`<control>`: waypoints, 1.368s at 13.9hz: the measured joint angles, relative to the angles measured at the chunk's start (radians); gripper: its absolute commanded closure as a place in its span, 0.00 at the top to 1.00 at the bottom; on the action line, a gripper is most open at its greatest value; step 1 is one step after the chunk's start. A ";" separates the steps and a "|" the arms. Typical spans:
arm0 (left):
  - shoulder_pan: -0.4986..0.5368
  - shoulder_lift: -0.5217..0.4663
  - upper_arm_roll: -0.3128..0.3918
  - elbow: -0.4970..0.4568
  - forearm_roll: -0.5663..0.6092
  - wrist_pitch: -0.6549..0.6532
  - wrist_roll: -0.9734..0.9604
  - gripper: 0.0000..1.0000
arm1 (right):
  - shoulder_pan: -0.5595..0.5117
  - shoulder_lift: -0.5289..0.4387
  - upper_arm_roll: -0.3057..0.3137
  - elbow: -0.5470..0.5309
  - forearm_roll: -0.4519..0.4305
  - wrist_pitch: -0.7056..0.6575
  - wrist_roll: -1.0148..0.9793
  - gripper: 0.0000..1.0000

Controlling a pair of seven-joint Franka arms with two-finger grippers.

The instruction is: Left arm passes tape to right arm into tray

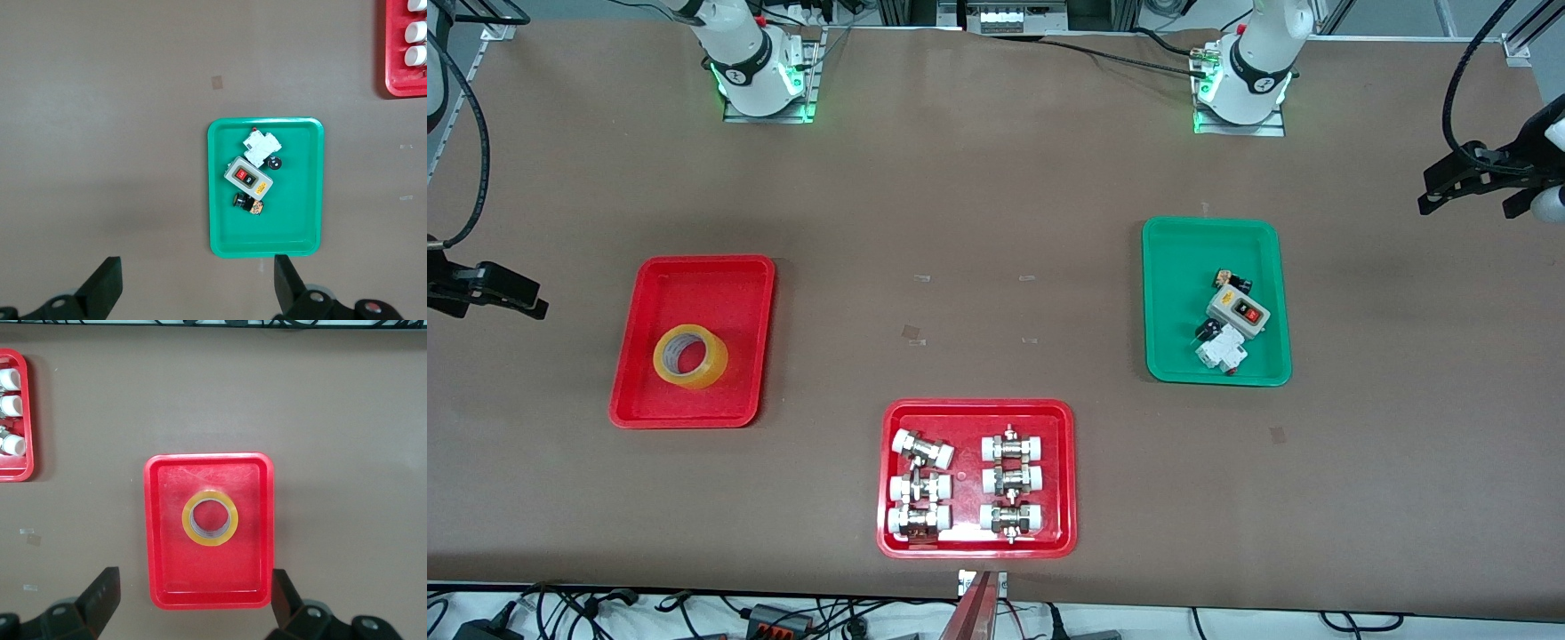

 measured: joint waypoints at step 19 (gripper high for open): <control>0.000 0.000 0.000 0.000 0.000 0.000 0.001 1.00 | -0.001 -0.257 0.001 -0.313 -0.021 0.004 -0.001 1.00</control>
